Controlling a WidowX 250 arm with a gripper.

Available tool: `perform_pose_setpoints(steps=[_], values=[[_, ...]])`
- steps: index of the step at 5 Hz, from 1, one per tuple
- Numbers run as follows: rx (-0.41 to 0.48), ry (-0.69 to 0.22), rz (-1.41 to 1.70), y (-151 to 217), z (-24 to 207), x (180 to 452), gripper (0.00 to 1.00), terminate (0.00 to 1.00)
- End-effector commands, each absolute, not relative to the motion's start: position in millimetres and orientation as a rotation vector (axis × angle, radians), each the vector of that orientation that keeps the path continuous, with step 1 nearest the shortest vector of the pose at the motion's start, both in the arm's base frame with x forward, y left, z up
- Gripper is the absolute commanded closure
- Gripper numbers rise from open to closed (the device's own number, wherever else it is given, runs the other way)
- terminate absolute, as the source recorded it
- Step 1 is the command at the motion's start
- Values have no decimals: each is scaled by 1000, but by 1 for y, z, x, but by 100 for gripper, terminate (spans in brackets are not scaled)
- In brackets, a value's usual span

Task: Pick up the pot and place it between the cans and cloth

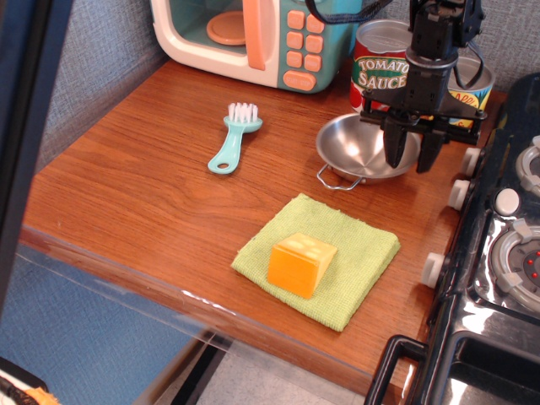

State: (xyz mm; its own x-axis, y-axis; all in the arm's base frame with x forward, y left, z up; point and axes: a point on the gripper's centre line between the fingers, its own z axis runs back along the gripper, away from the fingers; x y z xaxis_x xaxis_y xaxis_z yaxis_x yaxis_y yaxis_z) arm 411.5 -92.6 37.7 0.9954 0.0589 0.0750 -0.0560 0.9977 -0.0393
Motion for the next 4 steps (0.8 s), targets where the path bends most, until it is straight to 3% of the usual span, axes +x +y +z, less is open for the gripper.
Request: perform_pose_setpoints(steps=[1,2,4], values=[[-106,-211,56,-90,108,395,0,0],[-75,-205,51,-75,127,372,0,0],[-26,-185,5,-47,127,333,0,0]])
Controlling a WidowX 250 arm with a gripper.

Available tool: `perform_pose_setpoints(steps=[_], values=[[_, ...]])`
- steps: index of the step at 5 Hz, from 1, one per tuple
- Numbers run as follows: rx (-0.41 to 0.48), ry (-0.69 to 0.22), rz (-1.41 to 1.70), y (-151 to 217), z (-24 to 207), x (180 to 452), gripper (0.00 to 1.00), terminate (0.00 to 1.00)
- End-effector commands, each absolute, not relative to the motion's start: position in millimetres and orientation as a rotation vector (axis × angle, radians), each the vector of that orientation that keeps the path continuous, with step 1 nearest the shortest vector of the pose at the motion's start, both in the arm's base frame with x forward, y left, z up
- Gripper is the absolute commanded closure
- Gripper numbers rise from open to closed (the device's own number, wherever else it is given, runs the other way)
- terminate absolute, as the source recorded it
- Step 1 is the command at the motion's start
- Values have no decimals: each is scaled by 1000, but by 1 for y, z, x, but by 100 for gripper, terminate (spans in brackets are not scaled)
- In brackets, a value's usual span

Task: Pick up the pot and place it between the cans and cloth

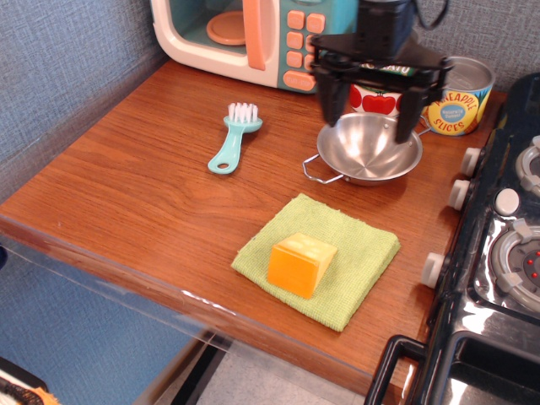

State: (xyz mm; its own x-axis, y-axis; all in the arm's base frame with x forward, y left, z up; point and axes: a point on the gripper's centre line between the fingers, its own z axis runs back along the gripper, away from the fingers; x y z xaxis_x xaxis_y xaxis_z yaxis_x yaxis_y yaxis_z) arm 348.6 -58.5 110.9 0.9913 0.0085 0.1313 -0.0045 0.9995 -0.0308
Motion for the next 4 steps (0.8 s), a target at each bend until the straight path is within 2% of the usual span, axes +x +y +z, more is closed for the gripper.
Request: perform_pose_setpoints(steps=[1,3,4], values=[[-14,-185,4,-39,126,325,0,0],[-2,-174,10,-35,124,320,0,0],[-2,-174,10,-35,124,320,0,100]])
